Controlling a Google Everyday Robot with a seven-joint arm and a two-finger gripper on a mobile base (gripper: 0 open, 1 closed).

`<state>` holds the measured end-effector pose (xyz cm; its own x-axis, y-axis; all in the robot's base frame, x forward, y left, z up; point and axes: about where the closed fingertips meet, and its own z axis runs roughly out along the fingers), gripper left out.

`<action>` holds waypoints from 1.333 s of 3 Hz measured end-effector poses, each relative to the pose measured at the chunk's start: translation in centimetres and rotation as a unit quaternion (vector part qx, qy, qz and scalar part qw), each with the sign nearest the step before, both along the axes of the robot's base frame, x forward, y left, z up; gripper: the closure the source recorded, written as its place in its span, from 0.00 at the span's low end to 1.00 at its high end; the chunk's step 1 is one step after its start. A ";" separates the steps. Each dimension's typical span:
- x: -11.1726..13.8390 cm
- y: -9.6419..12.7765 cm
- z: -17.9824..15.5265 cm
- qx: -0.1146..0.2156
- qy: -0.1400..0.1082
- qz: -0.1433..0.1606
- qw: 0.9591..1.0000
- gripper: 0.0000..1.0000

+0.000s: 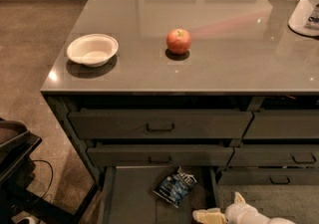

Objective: Pick blue chip bag from bottom drawer and place on counter

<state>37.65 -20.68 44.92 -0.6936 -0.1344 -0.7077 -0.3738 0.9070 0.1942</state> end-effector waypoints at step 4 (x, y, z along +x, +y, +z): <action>-0.5 7.3 -13.4 0.093 0.028 0.026 0.995 0.00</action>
Offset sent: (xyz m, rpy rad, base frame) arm 0.0042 0.0752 -0.1518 0.1847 0.0692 0.1398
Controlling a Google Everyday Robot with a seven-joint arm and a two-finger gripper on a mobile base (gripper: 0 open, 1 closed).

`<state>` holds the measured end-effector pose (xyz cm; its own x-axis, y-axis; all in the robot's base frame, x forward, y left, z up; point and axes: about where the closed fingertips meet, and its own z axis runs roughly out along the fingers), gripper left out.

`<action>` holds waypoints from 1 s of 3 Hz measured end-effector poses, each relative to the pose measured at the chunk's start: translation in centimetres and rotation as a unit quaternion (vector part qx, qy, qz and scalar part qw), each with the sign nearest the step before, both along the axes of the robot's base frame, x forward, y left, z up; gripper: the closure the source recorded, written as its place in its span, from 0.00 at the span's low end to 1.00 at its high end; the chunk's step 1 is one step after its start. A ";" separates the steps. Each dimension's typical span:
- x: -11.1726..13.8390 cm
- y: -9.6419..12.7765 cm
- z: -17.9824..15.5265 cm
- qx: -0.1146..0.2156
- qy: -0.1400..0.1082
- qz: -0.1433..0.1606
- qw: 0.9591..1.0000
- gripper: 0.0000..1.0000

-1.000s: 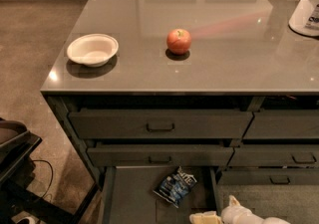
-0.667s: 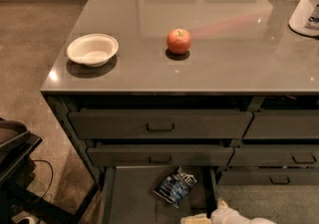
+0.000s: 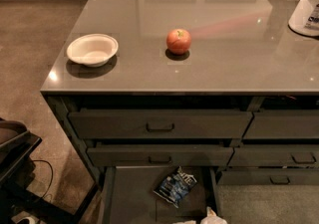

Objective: Pick blue chip bag from bottom drawer and place on counter

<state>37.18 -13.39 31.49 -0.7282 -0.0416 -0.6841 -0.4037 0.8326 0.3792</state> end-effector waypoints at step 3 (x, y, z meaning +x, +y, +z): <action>3.6 2.2 -5.6 0.042 -0.062 -0.078 0.994 0.00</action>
Offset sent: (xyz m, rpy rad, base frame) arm 0.0376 0.0140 -0.0645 0.0728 -0.1600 -0.1989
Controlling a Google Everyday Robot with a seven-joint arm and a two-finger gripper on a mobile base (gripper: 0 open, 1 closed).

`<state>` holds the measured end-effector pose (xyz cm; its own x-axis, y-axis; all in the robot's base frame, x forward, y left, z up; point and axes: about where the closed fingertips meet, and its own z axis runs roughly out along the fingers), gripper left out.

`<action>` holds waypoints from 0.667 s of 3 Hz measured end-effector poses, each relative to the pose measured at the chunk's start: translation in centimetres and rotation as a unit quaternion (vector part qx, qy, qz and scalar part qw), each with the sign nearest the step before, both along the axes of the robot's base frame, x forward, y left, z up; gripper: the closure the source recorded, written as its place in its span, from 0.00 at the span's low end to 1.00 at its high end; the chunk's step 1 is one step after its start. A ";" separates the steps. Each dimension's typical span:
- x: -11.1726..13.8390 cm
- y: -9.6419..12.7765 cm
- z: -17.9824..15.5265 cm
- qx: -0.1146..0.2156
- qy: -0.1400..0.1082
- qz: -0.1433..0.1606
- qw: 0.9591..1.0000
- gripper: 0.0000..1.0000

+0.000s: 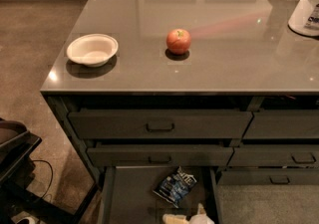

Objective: Pick blue chip bag from bottom drawer and place on counter

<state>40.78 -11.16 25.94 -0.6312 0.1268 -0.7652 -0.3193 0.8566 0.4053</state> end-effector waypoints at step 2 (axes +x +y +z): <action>1.2 0.5 -0.8 -0.020 -0.035 0.029 0.999 0.00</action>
Offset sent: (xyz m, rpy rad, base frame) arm 0.0319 0.0123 -0.0229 -0.1139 -0.2003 0.1634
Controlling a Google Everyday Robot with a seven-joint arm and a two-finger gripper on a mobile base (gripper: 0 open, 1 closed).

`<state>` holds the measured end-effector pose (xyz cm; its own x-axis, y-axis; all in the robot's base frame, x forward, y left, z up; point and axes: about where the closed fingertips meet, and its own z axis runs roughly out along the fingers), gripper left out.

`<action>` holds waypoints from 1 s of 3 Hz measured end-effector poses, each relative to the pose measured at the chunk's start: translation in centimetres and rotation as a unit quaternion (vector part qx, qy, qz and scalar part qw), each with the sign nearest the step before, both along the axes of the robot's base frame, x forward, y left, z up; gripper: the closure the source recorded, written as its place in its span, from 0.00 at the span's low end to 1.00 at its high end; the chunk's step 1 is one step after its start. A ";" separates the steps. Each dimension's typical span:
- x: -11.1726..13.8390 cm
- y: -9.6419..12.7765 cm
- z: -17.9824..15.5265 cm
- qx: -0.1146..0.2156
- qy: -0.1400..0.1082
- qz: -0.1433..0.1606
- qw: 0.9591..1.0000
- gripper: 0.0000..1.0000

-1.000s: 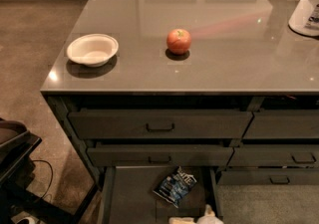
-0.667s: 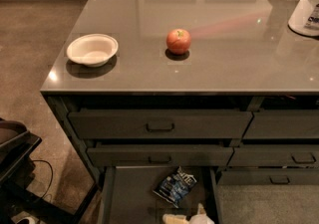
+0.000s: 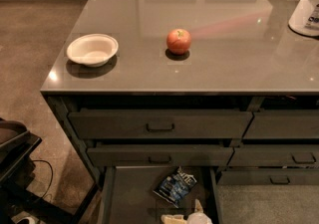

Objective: Pick blue chip bag from bottom drawer and place on counter

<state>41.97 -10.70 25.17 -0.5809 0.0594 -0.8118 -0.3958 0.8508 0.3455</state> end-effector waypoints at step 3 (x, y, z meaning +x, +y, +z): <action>5.0 0.0 -2.5 -0.070 -0.096 0.052 0.992 0.00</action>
Offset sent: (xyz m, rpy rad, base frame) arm 0.0795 -0.0033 -0.0410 -0.2453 -0.2777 0.1335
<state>46.92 -10.73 22.68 -0.4112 -0.1138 -0.9044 -0.5318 0.8358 0.1366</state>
